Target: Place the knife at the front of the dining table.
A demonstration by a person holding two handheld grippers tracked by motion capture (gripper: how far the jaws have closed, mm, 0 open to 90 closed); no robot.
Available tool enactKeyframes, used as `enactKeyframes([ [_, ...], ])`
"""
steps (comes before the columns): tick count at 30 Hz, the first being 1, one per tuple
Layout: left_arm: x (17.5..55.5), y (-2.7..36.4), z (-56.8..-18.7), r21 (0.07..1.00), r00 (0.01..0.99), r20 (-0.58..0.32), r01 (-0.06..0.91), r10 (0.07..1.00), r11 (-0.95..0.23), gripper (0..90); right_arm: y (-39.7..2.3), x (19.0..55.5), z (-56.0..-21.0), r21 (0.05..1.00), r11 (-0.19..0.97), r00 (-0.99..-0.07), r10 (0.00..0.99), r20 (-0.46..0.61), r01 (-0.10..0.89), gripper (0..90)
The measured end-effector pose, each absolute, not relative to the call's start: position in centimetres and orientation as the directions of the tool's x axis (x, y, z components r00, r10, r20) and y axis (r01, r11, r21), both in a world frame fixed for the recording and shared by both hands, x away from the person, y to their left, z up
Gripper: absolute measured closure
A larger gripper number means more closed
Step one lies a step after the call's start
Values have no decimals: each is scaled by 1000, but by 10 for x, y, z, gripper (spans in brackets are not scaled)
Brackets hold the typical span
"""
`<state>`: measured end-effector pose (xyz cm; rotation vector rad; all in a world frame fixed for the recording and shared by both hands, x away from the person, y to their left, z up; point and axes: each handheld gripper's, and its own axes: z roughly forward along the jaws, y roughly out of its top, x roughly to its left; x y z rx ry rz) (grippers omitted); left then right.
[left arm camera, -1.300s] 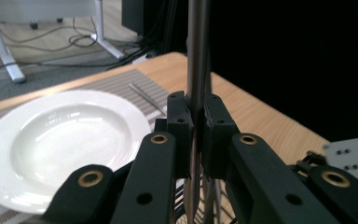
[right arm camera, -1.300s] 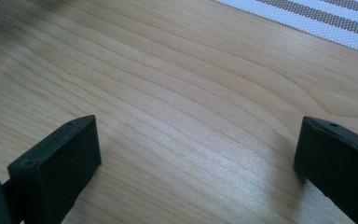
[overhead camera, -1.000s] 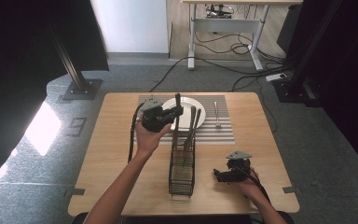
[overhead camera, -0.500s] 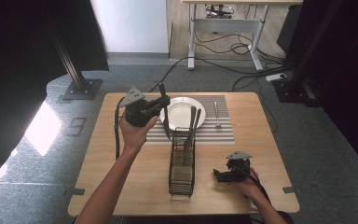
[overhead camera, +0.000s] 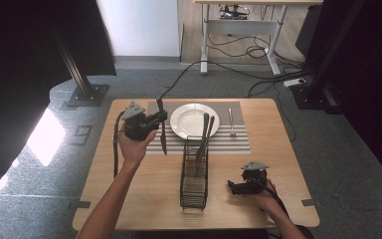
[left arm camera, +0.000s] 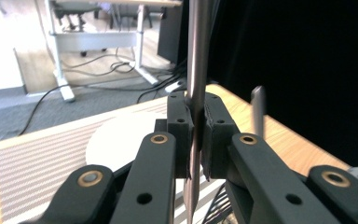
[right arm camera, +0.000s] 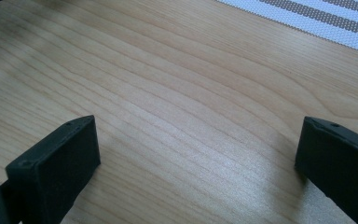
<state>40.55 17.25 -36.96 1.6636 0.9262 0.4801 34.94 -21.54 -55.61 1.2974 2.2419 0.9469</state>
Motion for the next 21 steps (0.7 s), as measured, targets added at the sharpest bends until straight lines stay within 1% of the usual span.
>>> enactKeyframes([
  [13,413,190,-406,907,555,-156,408,817,-104,837,-215,349,-556,714,343,-497,868,8,610,0],
  [21,420,200,-420,888,517,-158,447,841,-108,837,-215,349,-556,714,342,-495,869,8,611,0],
])
